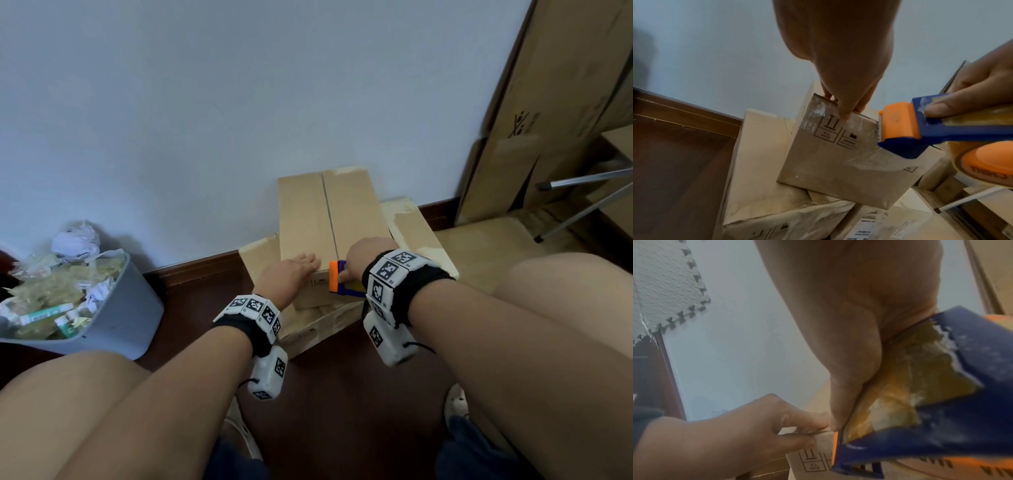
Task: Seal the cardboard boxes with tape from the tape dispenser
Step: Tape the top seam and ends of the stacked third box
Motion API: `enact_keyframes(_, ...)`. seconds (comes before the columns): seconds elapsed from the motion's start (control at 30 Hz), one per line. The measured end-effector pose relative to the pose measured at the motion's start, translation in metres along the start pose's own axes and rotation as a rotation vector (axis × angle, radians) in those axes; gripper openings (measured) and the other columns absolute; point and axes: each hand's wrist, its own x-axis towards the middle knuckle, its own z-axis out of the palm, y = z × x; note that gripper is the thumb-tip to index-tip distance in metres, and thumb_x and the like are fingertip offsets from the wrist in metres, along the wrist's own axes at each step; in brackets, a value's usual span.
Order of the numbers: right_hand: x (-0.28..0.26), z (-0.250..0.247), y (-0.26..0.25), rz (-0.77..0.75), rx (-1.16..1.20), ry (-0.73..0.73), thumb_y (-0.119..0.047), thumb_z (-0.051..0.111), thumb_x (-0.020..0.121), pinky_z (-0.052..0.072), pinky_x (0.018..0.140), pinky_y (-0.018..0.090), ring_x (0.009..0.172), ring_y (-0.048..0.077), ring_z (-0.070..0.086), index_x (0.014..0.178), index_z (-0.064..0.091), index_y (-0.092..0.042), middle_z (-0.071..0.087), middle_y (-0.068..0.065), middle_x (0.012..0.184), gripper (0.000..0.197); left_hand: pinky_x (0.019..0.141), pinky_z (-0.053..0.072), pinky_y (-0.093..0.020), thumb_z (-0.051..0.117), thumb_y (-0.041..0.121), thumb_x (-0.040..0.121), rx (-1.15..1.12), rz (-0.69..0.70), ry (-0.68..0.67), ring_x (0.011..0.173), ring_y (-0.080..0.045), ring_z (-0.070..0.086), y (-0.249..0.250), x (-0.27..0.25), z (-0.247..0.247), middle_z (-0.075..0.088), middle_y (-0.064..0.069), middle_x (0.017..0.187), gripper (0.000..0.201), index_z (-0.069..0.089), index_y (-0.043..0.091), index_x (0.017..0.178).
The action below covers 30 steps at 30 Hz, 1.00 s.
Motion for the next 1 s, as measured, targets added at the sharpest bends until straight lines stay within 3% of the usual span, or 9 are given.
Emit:
enact_keyframes(0.1, -0.073, -0.040, 0.020, -0.136, -0.017, 0.026, -0.073, 0.063, 0.064, 0.051, 0.070, 0.037, 0.073, 0.028, 0.061, 0.084, 0.061, -0.013, 0.061, 0.008, 0.078, 0.063, 0.095, 0.050, -0.038, 0.048, 0.000, 0.093, 0.046, -0.011, -0.008, 0.128, -0.019, 0.050, 0.002, -0.003, 0.000, 0.035, 0.005, 0.152, 0.061, 0.030, 0.024, 0.147)
enact_keyframes(0.17, -0.102, -0.052, 0.030, -0.196, -0.046, 0.033, -0.064, 0.059, 0.080, 0.045, 0.056, 0.027, 0.063, 0.019, 0.056, 0.079, 0.059, -0.014, 0.056, 0.003, 0.070, 0.050, 0.095, 0.050, -0.038, 0.046, -0.004, 0.091, 0.073, -0.015, -0.018, 0.130, -0.018, 0.048, 0.003, -0.006, 0.001, 0.029, 0.005, 0.155, 0.067, 0.026, 0.024, 0.149)
enact_keyframes(0.23, -0.112, -0.056, 0.034, -0.234, -0.084, 0.074, -0.064, 0.055, 0.084, 0.037, 0.047, 0.026, 0.060, 0.015, 0.051, 0.081, 0.059, -0.015, 0.053, -0.001, 0.068, 0.050, 0.098, 0.049, -0.038, 0.045, -0.005, 0.091, 0.094, -0.025, -0.030, 0.134, -0.018, 0.044, 0.004, -0.011, -0.001, 0.025, 0.005, 0.157, 0.069, 0.023, 0.024, 0.150)
enact_keyframes(0.33, -0.114, -0.053, 0.030, -0.299, -0.103, 0.070, -0.068, 0.053, 0.084, 0.038, 0.048, 0.025, 0.058, 0.014, 0.050, 0.084, 0.060, -0.014, 0.053, -0.001, 0.068, 0.055, 0.094, 0.050, -0.035, 0.045, -0.003, 0.093, 0.099, -0.045, -0.034, 0.131, -0.018, 0.047, 0.003, -0.021, -0.004, 0.026, 0.006, 0.157, 0.067, 0.025, 0.026, 0.150)
enact_keyframes(0.6, -0.121, -0.044, 0.031, -0.364, -0.097, 0.084, -0.064, 0.055, 0.085, 0.038, 0.047, 0.024, 0.053, 0.014, 0.049, 0.079, 0.059, -0.013, 0.052, 0.000, 0.063, 0.051, 0.093, 0.046, -0.035, 0.050, 0.015, 0.096, -0.105, -0.001, 0.061, 0.121, -0.025, 0.053, 0.000, -0.027, -0.007, 0.052, -0.002, 0.135, 0.035, 0.051, 0.016, 0.131)
enact_keyframes(0.7, -0.123, -0.042, 0.037, -0.361, -0.062, 0.045, -0.061, 0.051, 0.090, 0.038, 0.051, 0.027, 0.054, 0.015, 0.047, 0.078, 0.057, -0.011, 0.051, 0.001, 0.063, 0.051, 0.115, 0.025, -0.033, 0.055, 0.018, 0.095, -0.136, -0.065, 0.032, 0.144, -0.023, 0.025, -0.001, -0.024, -0.002, 0.029, -0.002, 0.155, 0.056, 0.034, 0.017, 0.147)
enact_keyframes(0.77, -0.125, -0.043, 0.039, -0.350, -0.091, 0.015, -0.060, 0.044, 0.093, 0.033, 0.049, 0.026, 0.054, 0.014, 0.043, 0.076, 0.052, -0.011, 0.047, 0.002, 0.064, 0.052, 0.118, 0.016, -0.033, 0.056, 0.021, 0.095, -0.139, -0.114, -0.002, 0.147, -0.022, 0.015, -0.002, -0.022, 0.001, 0.019, -0.002, 0.159, 0.066, 0.022, 0.019, 0.152)
enact_keyframes(0.93, -0.122, -0.044, 0.046, -0.359, -0.106, -0.071, -0.056, 0.049, 0.093, 0.030, 0.049, 0.026, 0.056, 0.014, 0.041, 0.083, 0.051, -0.011, 0.046, 0.002, 0.067, 0.046, 0.109, 0.033, -0.037, 0.048, 0.022, 0.099, 0.012, -0.090, 0.003, 0.135, -0.027, 0.034, 0.006, -0.013, -0.002, 0.031, -0.005, 0.153, 0.054, 0.028, 0.021, 0.149)
enact_keyframes(1.0, -0.120, -0.045, 0.051, -0.363, -0.090, -0.091, -0.056, 0.054, 0.090, 0.033, 0.052, 0.026, 0.056, 0.014, 0.044, 0.075, 0.050, -0.012, 0.048, 0.001, 0.068, 0.047, 0.109, 0.034, -0.038, 0.043, 0.023, 0.101, 0.057, -0.110, -0.046, 0.136, -0.028, 0.033, 0.008, -0.011, -0.004, 0.028, -0.006, 0.154, 0.053, 0.025, 0.020, 0.150)
